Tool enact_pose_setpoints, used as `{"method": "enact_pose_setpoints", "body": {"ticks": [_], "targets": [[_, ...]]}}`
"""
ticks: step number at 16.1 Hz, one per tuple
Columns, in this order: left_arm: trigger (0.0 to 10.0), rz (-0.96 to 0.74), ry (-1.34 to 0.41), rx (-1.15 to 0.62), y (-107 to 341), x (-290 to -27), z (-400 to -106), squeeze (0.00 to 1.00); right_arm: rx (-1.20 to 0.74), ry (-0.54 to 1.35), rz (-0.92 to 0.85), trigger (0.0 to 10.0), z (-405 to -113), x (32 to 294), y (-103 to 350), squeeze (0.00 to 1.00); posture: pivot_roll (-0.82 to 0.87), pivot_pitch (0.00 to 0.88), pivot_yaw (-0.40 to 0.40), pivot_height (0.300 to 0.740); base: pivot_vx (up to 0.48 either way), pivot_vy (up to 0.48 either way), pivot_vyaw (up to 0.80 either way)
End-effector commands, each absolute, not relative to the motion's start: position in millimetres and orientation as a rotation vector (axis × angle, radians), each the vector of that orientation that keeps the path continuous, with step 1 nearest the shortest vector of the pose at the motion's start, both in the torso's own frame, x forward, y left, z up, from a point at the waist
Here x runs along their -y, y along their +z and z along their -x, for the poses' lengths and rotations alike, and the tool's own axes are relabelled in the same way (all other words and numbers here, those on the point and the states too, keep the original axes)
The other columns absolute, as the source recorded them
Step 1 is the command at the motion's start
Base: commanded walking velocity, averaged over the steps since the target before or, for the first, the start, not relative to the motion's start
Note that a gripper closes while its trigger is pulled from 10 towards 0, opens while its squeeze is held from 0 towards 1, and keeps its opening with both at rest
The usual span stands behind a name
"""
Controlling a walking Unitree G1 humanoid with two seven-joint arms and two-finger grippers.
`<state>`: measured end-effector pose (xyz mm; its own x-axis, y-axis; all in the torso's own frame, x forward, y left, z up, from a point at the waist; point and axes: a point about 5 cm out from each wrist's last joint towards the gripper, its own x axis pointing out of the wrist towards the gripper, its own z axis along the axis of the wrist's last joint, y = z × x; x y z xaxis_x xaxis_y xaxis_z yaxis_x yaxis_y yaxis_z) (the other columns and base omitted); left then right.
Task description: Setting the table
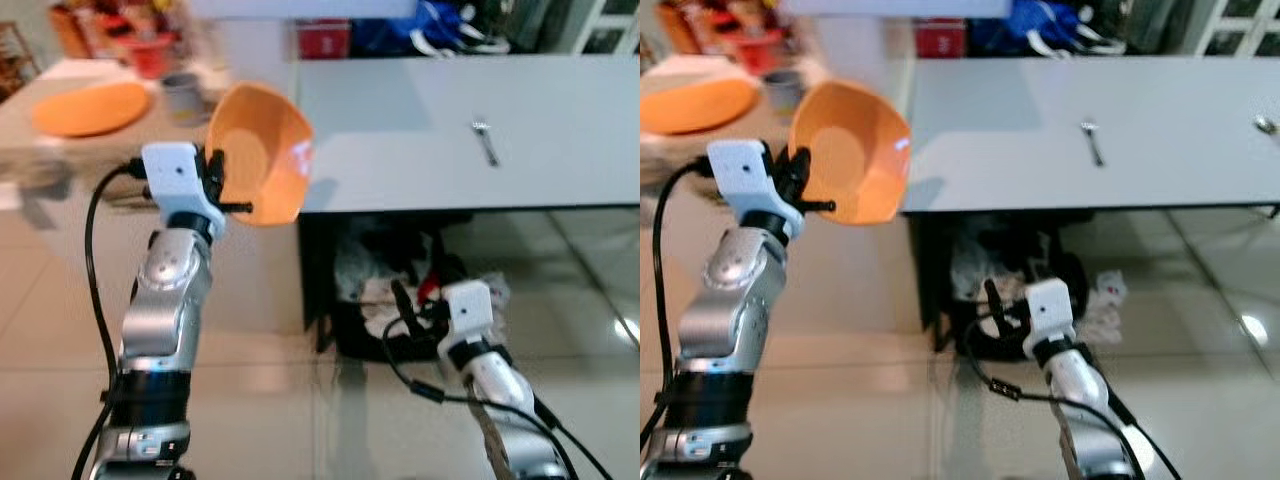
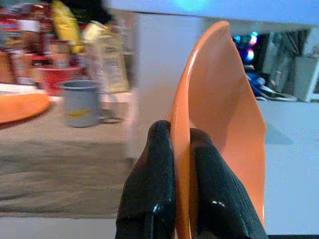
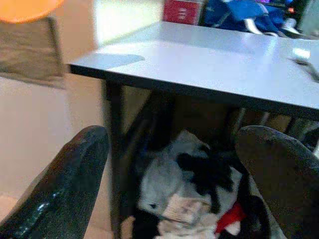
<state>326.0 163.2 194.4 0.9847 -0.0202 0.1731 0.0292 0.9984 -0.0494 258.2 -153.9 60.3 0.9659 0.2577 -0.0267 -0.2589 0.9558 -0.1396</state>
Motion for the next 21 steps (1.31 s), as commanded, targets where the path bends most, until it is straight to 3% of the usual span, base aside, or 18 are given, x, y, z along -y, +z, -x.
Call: {"method": "enact_pose_setpoints", "body": {"ticks": [1, 7, 15, 21], "targets": [[0.0, 0.06, -0.068, 0.228, 206.5, -151.5, -326.7, 0.0, -0.012, 0.238, 0.161, 10.0, -258.9, 162.3, 59.4, 0.0, -0.12, 0.0, 0.057, 0.736, 0.251, -0.405, 0.0], [0.0, 0.037, -0.089, 0.223, 204.6, -148.0, -329.5, 0.0, 0.002, 0.228, 0.153, 10.0, -256.9, 163.3, 59.7, 0.0, -0.12, 0.0, 0.065, 0.736, 0.25, -0.407, 0.0], [0.0, -0.013, -0.08, 0.129, 173.2, -164.9, -326.7, 0.0, 0.007, 0.237, 0.146, 10.0, -254.1, 161.5, 60.4, 0.0, -0.12, 0.0, 0.066, 0.736, 0.249, -0.407, 0.0], [0.0, -0.072, -0.051, 0.097, 147.3, -197.0, -291.1, 0.0, 0.032, 0.233, 0.14, 10.0, -254.2, 161.1, 63.3, 0.0, -0.11, 0.0, 0.068, 0.736, 0.249, -0.407, 0.0]]}}
